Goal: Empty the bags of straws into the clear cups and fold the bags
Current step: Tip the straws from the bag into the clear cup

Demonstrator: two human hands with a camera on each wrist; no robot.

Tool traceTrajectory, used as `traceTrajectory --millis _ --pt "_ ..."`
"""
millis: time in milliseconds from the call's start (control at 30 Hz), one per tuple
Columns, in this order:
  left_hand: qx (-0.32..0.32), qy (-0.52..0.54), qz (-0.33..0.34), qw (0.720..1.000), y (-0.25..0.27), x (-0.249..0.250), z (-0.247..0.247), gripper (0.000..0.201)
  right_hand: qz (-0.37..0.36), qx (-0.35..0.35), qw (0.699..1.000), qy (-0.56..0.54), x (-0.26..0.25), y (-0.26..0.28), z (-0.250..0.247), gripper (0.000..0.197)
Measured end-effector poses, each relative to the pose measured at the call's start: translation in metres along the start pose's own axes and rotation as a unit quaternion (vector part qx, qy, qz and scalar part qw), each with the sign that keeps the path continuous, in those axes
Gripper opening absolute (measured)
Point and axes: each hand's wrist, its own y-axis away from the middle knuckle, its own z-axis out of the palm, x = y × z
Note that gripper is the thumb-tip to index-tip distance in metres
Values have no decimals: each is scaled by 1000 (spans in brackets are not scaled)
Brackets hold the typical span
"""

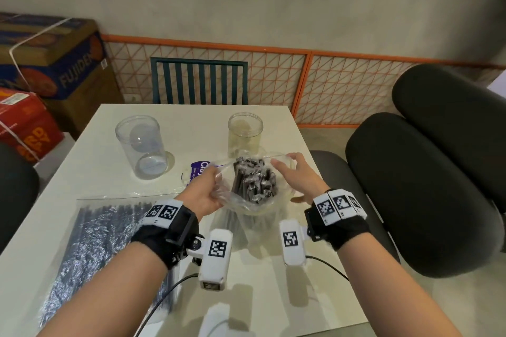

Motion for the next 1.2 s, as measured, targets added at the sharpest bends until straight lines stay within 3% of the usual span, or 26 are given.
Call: traceTrajectory --millis 33,100,200,300,333,400,533,600,667,767,833,900,933,1033,1100,1200 --pt "-13 15 4 1000 2 -3 3 26 -4 -11 1000 15 4 4 -3 55" --pt "-19 23 27 999 12 -5 6 30 -17 -51 998 -25 7 10 -1 42" --pt "-28 -73 61 995 25 -8 7 12 28 -85 980 -179 11 9 8 22" --pt "31 -211 23 977 24 -12 -3 23 131 -94 896 -413 24 4 12 24" --pt "16 -202 5 979 24 -13 -6 19 146 -90 876 -450 29 3 13 20" --pt "-14 -103 -39 994 22 -13 -11 9 146 -96 866 -468 38 0 16 10" --pt "-28 76 -79 994 16 -14 -19 21 134 -150 900 -387 40 -3 11 30" --pt "-32 95 -93 991 14 -17 -21 23 116 -97 923 -354 34 1 9 33" --pt "-32 87 -100 991 12 -21 -20 28 65 13 951 -303 36 -1 13 34" --pt "-55 4 -76 996 8 -24 -18 51 -47 153 979 -130 42 -4 20 22" --pt "-52 -82 -32 995 8 -23 -11 51 -100 173 976 -81 42 -1 22 5" --pt "-34 -139 -5 990 12 -20 -1 35 -112 158 975 -108 42 0 24 15" --pt "-23 -149 2 989 14 -19 3 26 -93 149 974 -142 41 -1 24 16" --pt "11 -122 -8 992 12 -20 5 30 41 62 961 -266 42 -8 24 20" --pt "23 -88 -24 996 13 -20 1 23 146 -32 917 -371 49 -14 28 35" --pt "35 -71 -33 996 8 -25 -7 16 214 -77 902 -366 60 -18 30 56"
